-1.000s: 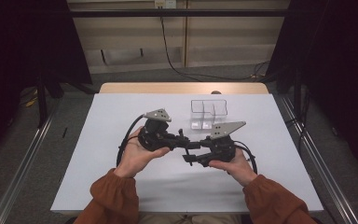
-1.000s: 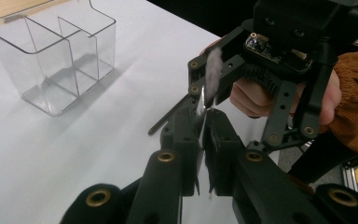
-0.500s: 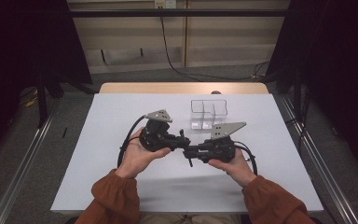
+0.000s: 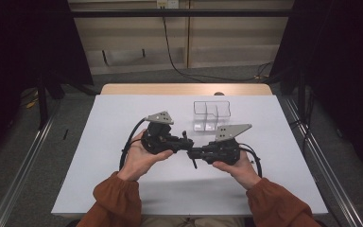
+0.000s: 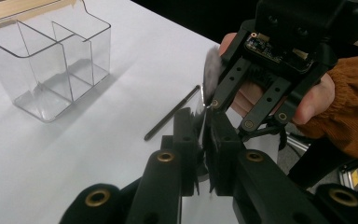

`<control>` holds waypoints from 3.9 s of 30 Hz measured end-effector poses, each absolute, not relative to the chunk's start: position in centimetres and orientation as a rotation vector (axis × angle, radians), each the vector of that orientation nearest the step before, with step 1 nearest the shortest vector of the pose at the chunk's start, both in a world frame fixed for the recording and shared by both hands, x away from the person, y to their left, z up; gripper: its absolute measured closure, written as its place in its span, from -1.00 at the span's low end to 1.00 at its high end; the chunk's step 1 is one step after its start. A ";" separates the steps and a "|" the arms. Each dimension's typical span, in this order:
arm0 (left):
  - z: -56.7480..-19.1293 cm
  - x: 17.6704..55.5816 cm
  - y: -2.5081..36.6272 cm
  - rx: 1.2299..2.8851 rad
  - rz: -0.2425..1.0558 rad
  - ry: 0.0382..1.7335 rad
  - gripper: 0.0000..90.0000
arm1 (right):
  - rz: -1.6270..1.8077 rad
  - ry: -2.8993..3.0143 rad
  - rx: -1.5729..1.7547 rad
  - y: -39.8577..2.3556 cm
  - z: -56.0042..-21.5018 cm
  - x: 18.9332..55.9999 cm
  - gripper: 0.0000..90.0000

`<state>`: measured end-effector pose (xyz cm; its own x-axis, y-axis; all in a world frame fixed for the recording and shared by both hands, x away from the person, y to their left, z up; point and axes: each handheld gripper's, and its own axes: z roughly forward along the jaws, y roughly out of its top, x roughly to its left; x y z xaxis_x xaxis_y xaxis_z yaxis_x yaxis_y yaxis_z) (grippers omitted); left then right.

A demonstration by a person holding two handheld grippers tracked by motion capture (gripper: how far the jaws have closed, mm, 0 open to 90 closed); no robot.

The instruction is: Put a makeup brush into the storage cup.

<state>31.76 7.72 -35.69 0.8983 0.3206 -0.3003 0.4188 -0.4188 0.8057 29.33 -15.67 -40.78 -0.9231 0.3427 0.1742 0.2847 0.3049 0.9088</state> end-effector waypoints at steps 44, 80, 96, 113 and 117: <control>-36.7 31.1 11.5 1.887 0.128 0.647 -0.91 | 1.709 2.430 0.660 -16.4 -41.0 29.4 0.87; -41.3 26.5 21.8 1.687 0.488 0.863 -0.95 | 1.691 2.367 0.733 -18.1 -40.6 29.0 0.87; -43.6 25.6 24.2 1.619 0.530 0.924 -0.95 | 1.691 2.321 0.748 -18.8 -40.1 29.5 0.87; -44.2 25.1 24.8 1.631 0.529 0.885 -0.96 | 1.697 2.217 0.865 -20.7 -39.6 31.2 0.87; -44.2 24.9 24.9 1.631 0.533 0.882 -0.96 | 1.684 2.191 0.876 -21.2 -39.0 31.9 0.87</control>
<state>24.91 24.94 -44.19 0.6143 0.7810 -0.1125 0.2637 -0.0688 0.9622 31.90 -21.18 -39.00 -0.7908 0.5895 0.1644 0.3107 0.1553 0.9377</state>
